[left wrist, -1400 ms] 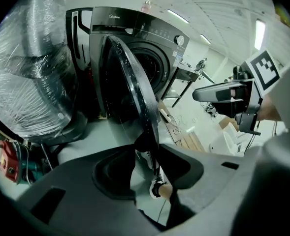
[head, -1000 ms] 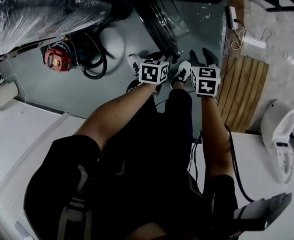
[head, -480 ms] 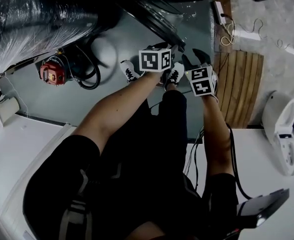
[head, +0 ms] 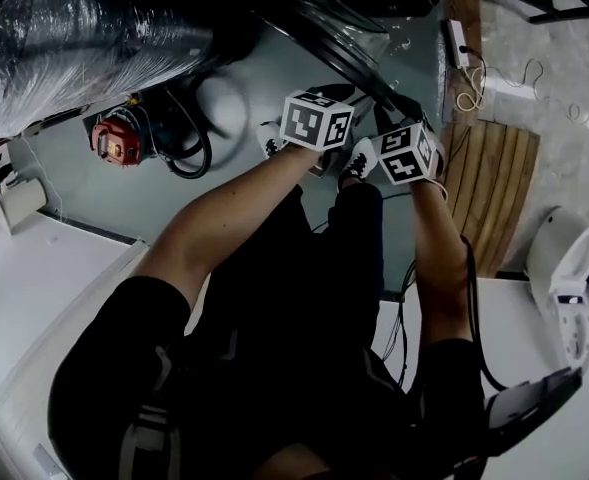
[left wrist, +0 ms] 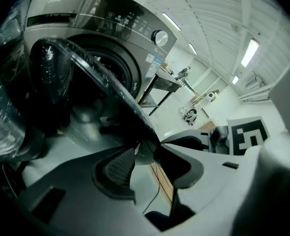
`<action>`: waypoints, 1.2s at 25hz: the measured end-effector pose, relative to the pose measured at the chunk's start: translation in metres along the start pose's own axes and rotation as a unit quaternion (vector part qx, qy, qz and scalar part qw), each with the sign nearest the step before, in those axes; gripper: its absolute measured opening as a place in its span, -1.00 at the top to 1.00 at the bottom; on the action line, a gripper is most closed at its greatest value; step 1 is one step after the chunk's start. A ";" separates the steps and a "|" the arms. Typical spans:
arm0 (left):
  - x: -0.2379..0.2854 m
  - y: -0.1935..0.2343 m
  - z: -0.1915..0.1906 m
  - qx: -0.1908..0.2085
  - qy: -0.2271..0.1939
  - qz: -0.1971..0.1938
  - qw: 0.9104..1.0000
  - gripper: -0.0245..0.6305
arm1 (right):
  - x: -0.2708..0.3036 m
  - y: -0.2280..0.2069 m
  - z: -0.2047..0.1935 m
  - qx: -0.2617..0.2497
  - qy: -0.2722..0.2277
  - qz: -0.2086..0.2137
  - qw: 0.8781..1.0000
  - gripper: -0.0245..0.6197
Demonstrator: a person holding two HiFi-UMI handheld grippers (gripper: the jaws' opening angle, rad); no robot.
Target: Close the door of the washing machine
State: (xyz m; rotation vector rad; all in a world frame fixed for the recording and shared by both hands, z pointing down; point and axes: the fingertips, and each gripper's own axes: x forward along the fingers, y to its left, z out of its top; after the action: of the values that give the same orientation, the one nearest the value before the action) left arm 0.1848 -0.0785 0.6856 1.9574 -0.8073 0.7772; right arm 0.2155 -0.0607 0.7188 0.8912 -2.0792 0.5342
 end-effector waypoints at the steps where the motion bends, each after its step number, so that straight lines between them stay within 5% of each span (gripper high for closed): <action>1: -0.004 0.002 0.005 0.016 -0.003 0.000 1.000 0.44 | 0.002 -0.001 0.002 -0.007 0.002 0.001 1.000 0.60; 5: -0.019 0.013 0.026 0.069 -0.020 0.012 0.997 0.44 | 0.004 -0.008 0.006 -0.007 0.006 -0.001 1.000 0.70; 10: -0.028 0.029 0.055 0.087 -0.048 0.030 0.995 0.44 | 0.005 -0.031 0.011 0.018 0.008 -0.027 0.999 0.69; 18: -0.012 0.029 0.083 0.141 -0.036 0.040 0.988 0.48 | 0.005 -0.077 0.021 0.100 0.002 -0.038 0.994 0.62; 23: -0.004 0.040 0.096 0.119 -0.036 0.049 0.991 0.57 | 0.010 -0.099 0.028 0.130 0.015 -0.041 0.991 0.61; 30: 0.013 0.051 0.119 0.107 -0.027 0.049 0.993 0.65 | 0.012 -0.138 0.038 0.234 0.005 -0.070 0.970 0.61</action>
State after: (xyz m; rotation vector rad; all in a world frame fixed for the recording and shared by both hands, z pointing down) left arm 0.1780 -0.2078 0.6675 2.1487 -0.8890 0.9033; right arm 0.2942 -0.1808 0.7153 1.2883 -1.8914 0.9733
